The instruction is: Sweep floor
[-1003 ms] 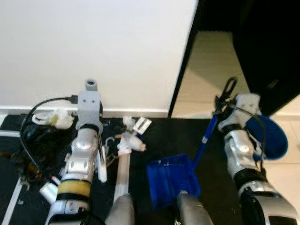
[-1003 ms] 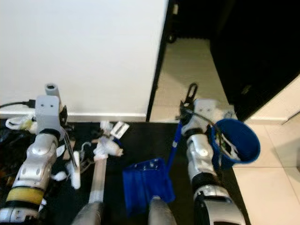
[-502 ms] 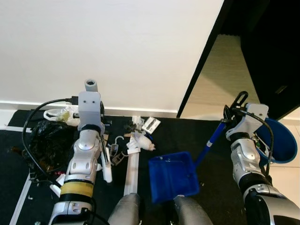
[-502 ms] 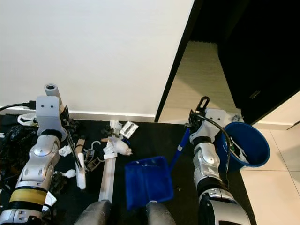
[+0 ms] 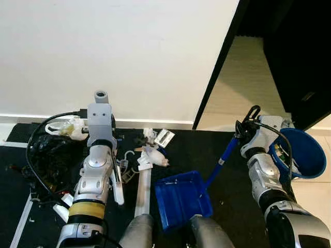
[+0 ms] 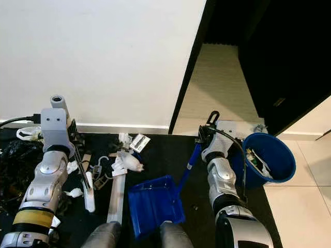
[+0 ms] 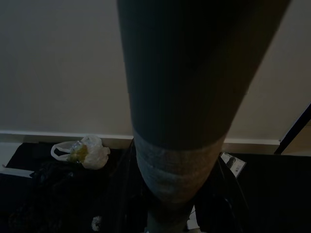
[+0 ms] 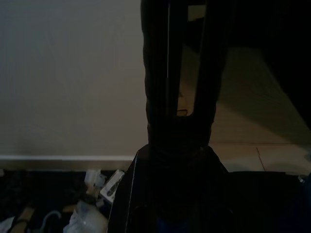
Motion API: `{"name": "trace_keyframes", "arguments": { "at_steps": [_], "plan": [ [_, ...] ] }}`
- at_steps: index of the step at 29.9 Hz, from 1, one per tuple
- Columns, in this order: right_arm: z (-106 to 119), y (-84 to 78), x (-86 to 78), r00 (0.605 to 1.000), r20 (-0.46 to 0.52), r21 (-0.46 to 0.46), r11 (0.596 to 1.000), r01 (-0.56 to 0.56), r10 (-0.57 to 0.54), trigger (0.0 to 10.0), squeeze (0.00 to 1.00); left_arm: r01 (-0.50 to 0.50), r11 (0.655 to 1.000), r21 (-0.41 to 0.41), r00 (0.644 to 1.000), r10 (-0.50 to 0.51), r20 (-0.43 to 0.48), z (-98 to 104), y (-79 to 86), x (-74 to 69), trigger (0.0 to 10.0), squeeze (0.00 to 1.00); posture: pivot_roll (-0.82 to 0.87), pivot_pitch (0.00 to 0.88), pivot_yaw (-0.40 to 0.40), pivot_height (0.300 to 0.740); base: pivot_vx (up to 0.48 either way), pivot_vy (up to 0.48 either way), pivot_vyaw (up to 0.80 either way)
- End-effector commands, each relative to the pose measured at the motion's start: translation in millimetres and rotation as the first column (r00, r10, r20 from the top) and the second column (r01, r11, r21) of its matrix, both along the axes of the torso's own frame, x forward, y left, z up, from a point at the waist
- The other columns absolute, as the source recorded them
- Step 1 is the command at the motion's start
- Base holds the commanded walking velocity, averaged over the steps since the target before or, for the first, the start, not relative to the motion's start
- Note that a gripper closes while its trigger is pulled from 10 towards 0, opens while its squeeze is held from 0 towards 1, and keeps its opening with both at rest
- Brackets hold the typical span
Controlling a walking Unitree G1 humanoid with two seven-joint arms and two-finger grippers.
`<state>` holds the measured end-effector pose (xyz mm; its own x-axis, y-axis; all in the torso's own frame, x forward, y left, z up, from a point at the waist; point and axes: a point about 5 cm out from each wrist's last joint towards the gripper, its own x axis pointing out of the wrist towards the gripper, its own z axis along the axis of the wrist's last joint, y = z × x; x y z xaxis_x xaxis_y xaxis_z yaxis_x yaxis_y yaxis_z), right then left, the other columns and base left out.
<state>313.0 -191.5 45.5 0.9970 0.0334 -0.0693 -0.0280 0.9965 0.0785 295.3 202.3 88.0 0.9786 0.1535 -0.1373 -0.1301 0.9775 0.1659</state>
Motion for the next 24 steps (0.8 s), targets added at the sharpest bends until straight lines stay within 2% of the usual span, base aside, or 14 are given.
{"name": "trace_keyframes", "arguments": {
  "at_steps": [1,12,16,24],
  "plan": [
    [6,5.5,5.7,0.999,0.009,-0.029,0.998,-0.051,0.051,10.0,0.00,-0.009,1.000,-0.012,1.000,0.009,0.002,-1,-2.7,-1.2,10.0,0.00,0.10,0.043,-0.085,0.740,0.000,0.000,0.77],
    [8,6.4,7.6,0.998,0.014,-0.045,0.997,-0.065,0.066,10.0,0.00,0.002,0.999,-0.041,1.000,-0.003,-0.027,-4,-8.0,-0.6,10.0,0.00,0.09,0.052,-0.091,0.740,0.000,0.000,0.77],
    [10,0.9,7.7,0.998,0.022,-0.056,0.997,-0.054,0.055,10.0,0.00,0.027,0.999,-0.023,0.999,-0.028,-0.031,-6,-13.6,-1.6,10.0,0.00,0.09,0.058,-0.093,0.740,0.000,0.000,0.77],
    [11,-6.3,6.5,0.999,0.032,-0.062,0.997,-0.034,0.036,10.0,0.00,0.027,0.999,-0.020,0.999,-0.027,-0.042,-7,-14.2,-2.2,10.0,0.00,0.08,0.071,-0.092,0.740,0.000,0.000,0.77]
  ]
}}
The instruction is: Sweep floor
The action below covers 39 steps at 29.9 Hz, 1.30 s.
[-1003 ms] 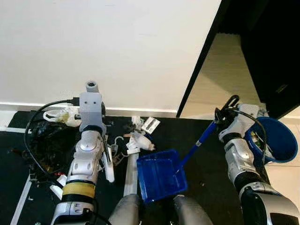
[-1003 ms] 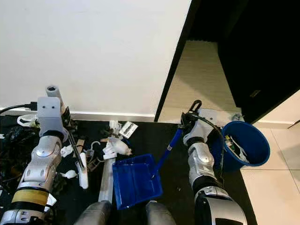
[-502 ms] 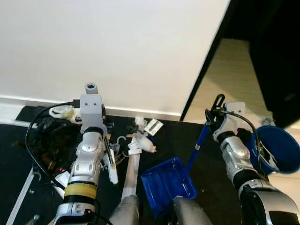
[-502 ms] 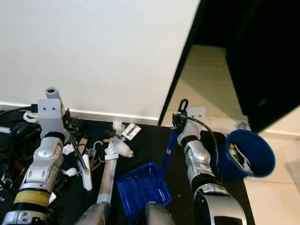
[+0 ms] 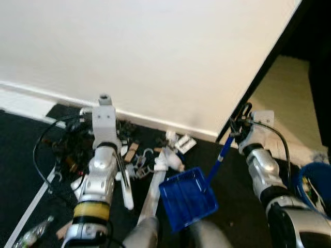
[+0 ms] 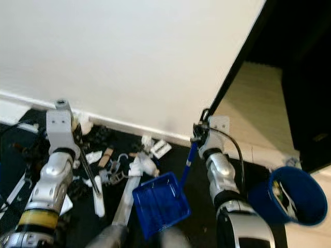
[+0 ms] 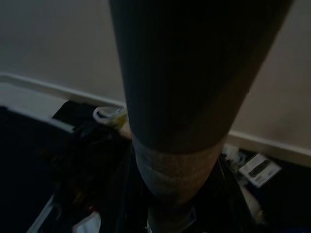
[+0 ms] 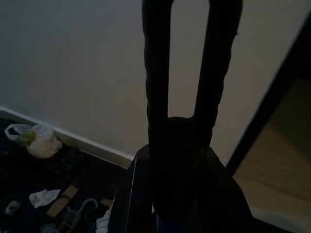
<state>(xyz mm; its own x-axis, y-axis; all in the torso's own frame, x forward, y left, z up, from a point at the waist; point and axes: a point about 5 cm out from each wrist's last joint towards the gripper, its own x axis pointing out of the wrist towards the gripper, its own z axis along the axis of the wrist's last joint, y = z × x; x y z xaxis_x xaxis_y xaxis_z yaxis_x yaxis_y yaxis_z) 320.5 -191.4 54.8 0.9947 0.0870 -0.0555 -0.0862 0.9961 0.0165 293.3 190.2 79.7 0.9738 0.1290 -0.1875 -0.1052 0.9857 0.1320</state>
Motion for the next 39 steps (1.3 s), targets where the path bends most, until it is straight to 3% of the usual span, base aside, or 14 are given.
{"name": "trace_keyframes", "arguments": {
  "at_steps": [1,6,7,16,28,35,39],
  "plan": [
    [2,-6.7,-1.3,1.000,0.016,0.001,1.000,0.023,-0.023,10.0,0.00,0.010,1.000,0.020,1.000,-0.010,0.002,2,-2.2,-0.3,10.0,0.00,0.08,0.070,-0.091,0.740,0.000,0.000,0.77],
    [1,-7.4,-3.2,0.999,0.024,0.030,0.999,0.038,-0.039,10.0,0.00,0.029,0.999,0.027,1.000,-0.029,-0.005,2,-4.0,0.0,10.0,0.00,0.09,0.071,-0.090,0.740,0.000,0.000,0.72],
    [0,-7.5,-4.3,0.998,0.026,0.063,0.997,0.049,-0.051,10.0,0.00,0.036,0.999,0.027,0.999,-0.036,-0.012,1,-4.7,-0.1,10.0,0.00,0.09,0.071,-0.089,0.740,0.000,0.000,0.00],
    [4,-8.9,-2.5,0.997,0.053,0.084,0.995,0.054,-0.058,10.0,0.00,0.022,1.000,0.016,1.000,-0.022,-0.010,2,-3.1,1.6,10.0,0.00,0.09,0.072,-0.089,0.740,0.000,0.000,0.00],
    [17,-16.8,1.8,0.983,0.126,0.106,0.987,0.117,-0.130,10.0,0.00,-0.026,1.000,0.014,1.000,0.026,0.006,5,5.3,6.2,10.0,0.00,0.09,0.070,-0.087,0.740,0.000,-0.472,0.00],
    [21,-37.5,2.0,0.937,0.124,0.086,0.944,0.317,-0.326,10.0,0.00,-0.031,0.999,0.039,0.999,0.031,0.023,8,11.1,8.6,10.0,0.00,0.09,0.073,-0.087,0.740,0.000,-0.137,0.00],
    [22,-40.4,2.4,0.927,0.120,0.076,0.934,0.348,-0.355,10.0,0.00,-0.038,0.998,0.042,0.999,0.037,0.022,8,14.2,9.6,10.0,0.00,0.09,0.073,-0.086,0.740,0.000,0.000,0.00]
  ]
}}
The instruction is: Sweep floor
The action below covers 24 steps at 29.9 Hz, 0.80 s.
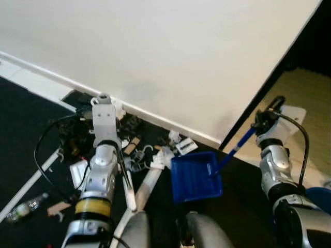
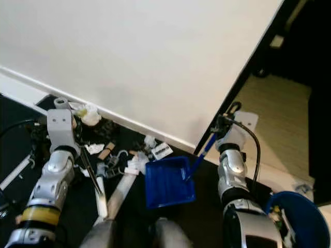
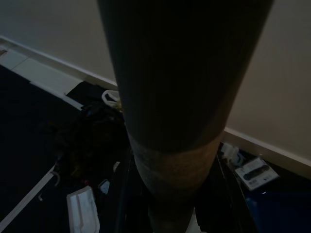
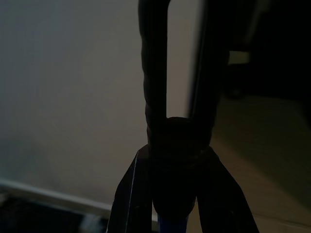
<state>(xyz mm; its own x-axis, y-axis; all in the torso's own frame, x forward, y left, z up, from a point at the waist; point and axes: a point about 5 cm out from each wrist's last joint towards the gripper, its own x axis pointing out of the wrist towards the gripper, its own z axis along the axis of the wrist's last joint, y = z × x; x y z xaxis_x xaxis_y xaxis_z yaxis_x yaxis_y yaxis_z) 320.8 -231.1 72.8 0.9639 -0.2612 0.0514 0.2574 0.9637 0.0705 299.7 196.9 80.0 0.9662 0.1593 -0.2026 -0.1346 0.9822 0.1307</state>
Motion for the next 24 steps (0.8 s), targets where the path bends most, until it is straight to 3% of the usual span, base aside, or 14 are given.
{"name": "trace_keyframes", "arguments": {
  "at_steps": [1,6,13,19,24],
  "plan": [
    [4,-2.8,2.3,0.999,0.016,0.006,0.999,0.037,-0.037,10.0,0.00,-0.012,0.999,0.051,0.999,0.010,0.040,9,10.3,4.1,10.0,0.00,0.09,0.072,-0.084,0.740,0.000,0.000,0.00],
    [5,-8.2,4.6,0.992,-0.015,-0.008,0.992,0.128,-0.128,10.0,0.00,-0.016,0.995,0.094,0.998,0.010,0.064,15,19.9,7.7,10.0,0.00,0.09,0.076,-0.077,0.740,0.000,0.000,0.00],
    [11,-9.3,11.2,0.990,-0.030,-0.038,0.990,0.139,-0.140,10.0,0.00,0.015,0.991,0.131,0.996,-0.027,0.087,27,29.4,15.3,10.0,0.00,0.10,0.131,-0.082,0.740,0.000,0.000,0.00],
    [27,-14.5,21.0,0.990,-0.012,-0.064,0.989,0.137,-0.138,10.0,0.00,-0.060,0.995,0.084,0.994,0.052,0.100,31,47.1,17.7,10.0,0.00,0.09,0.244,-0.102,0.740,0.000,-0.160,0.00],
    [40,-18.3,26.7,0.991,0.029,-0.083,0.988,0.130,-0.128,10.0,0.00,-0.066,0.996,0.052,0.988,0.058,0.144,37,46.4,19.0,10.0,0.00,0.09,0.304,-0.120,0.740,0.000,-0.192,0.00]
  ]
}}
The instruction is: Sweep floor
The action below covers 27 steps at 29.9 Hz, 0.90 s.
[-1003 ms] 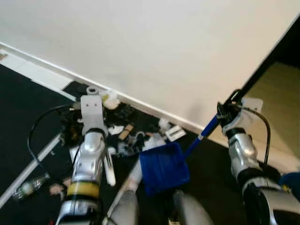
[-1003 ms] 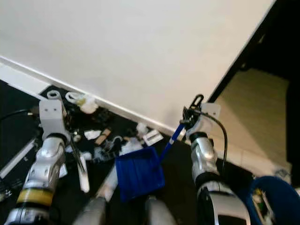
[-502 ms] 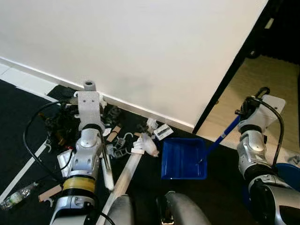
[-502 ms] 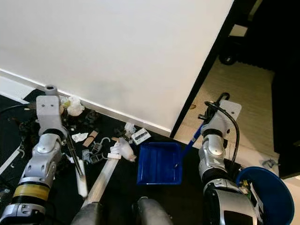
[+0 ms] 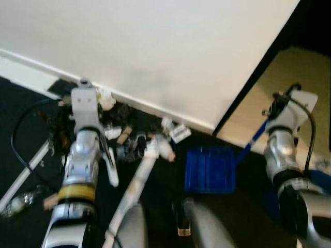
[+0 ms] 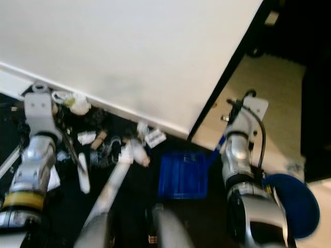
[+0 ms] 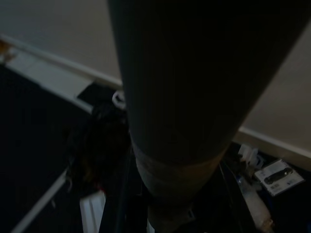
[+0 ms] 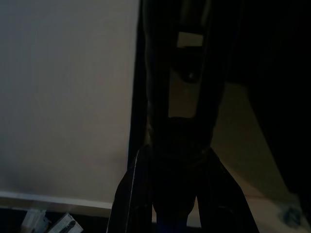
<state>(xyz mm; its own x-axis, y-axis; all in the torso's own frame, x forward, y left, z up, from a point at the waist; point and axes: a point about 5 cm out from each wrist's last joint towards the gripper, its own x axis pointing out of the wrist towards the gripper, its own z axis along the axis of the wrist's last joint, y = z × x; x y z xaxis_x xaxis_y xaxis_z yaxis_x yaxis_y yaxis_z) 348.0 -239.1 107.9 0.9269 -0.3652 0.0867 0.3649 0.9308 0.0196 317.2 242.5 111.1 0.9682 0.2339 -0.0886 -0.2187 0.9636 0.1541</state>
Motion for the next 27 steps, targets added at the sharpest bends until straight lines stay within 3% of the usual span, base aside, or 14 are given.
{"name": "trace_keyframes", "arguments": {
  "at_steps": [1,6,8,12,20,25,27],
  "plan": [
    [9,-11.9,1.4,1.000,0.018,-0.025,1.000,0.019,-0.018,10.0,0.00,0.021,1.000,0.023,0.998,-0.022,0.054,10,-0.3,2.9,10.0,0.00,0.09,0.323,-0.121,0.740,0.000,0.000,0.00],
    [21,-13.5,7.8,0.999,0.047,-0.008,1.000,0.022,-0.021,10.0,0.00,0.068,0.998,0.012,0.987,-0.069,0.147,27,0.6,9.8,10.0,0.00,0.08,0.372,-0.129,0.740,0.000,0.000,0.00],
    [31,-15.6,12.0,0.997,0.078,0.012,0.999,0.030,-0.030,10.0,0.00,0.092,0.996,-0.022,0.969,-0.084,0.232,43,5.2,14.3,10.0,0.00,0.08,0.401,-0.129,0.740,0.000,0.000,0.00],
    [39,-19.3,14.4,0.990,0.121,0.072,0.996,0.059,-0.068,10.0,0.00,0.107,0.994,-0.007,0.958,-0.101,0.269,52,8.4,16.8,10.0,0.00,0.08,0.410,-0.129,0.740,0.000,0.000,0.00],
    [46,-16.8,18.0,0.982,0.165,0.163,0.984,0.067,-0.095,10.0,0.00,0.166,0.985,0.050,0.938,-0.173,0.302,61,8.5,19.6,10.0,0.00,0.10,0.440,-0.129,0.740,0.000,0.000,0.00],
    [50,-13.3,20.7,0.982,0.176,0.142,0.989,0.046,-0.071,10.0,0.00,0.209,0.973,0.100,0.924,-0.230,0.306,68,5.0,22.9,10.0,0.00,0.13,0.459,-0.121,0.740,0.000,0.000,0.00],
    [50,-9.5,22.3,0.985,0.165,0.111,0.993,0.032,-0.050,10.0,0.00,0.238,0.959,0.156,0.919,-0.274,0.284,69,2.6,25.1,10.0,0.00,0.13,0.462,-0.119,0.740,0.000,0.000,0.00]
  ]
}}
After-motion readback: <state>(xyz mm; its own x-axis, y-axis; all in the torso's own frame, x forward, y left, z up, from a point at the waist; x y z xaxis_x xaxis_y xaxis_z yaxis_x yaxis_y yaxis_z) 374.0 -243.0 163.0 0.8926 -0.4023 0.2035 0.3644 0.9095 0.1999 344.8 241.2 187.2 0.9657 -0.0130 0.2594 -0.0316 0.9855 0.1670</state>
